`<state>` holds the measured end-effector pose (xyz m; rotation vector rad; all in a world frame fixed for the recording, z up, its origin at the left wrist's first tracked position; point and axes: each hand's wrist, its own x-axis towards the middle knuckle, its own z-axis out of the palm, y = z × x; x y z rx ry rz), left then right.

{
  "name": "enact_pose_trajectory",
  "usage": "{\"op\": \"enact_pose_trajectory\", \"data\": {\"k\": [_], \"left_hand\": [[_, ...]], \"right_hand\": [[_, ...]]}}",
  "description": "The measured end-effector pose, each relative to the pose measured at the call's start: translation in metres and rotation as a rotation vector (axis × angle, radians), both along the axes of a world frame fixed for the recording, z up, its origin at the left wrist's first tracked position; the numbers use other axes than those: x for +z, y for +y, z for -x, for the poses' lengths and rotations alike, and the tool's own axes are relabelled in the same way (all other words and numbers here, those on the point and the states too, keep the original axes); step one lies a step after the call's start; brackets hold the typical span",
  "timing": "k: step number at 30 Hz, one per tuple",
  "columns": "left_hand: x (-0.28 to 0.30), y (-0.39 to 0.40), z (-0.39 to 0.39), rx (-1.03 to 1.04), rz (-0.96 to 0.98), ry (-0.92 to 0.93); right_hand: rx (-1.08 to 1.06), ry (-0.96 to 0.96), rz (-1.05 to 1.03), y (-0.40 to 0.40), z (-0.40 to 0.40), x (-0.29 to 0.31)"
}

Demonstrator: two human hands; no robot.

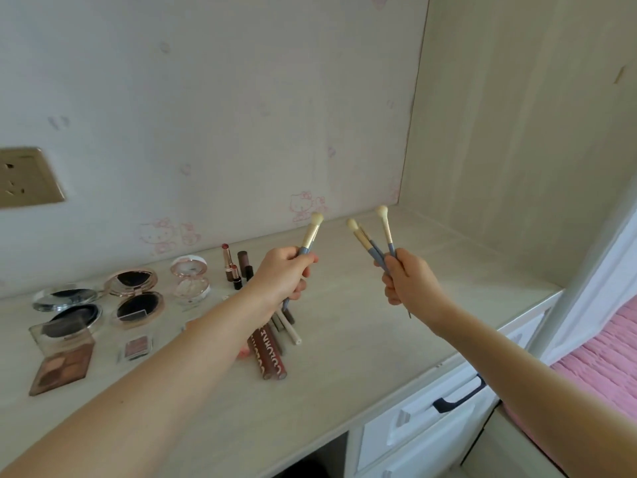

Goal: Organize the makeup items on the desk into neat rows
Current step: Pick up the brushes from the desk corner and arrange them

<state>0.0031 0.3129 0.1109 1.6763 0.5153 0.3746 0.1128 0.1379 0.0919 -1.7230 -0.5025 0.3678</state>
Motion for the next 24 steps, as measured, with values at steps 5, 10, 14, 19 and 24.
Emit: {"op": "enact_pose_trajectory", "data": {"k": [5,10,14,19,24], "left_hand": [[0.004,0.022,0.045,0.116,0.065,-0.073],[0.005,0.045,0.095,0.164,0.032,-0.116],[0.003,0.063,0.135,0.203,-0.008,-0.099],[-0.004,0.087,0.185,0.249,-0.087,-0.003],[-0.015,0.105,0.223,0.245,-0.185,0.127]], "right_hand": [[0.141,0.007,-0.022,0.031,0.056,0.015],[0.224,0.081,-0.041,0.062,0.096,0.015],[0.27,0.155,0.011,0.09,0.125,0.006],[0.4,0.51,-0.137,0.124,0.17,-0.005],[0.482,0.644,-0.113,0.146,0.207,-0.015]]}}
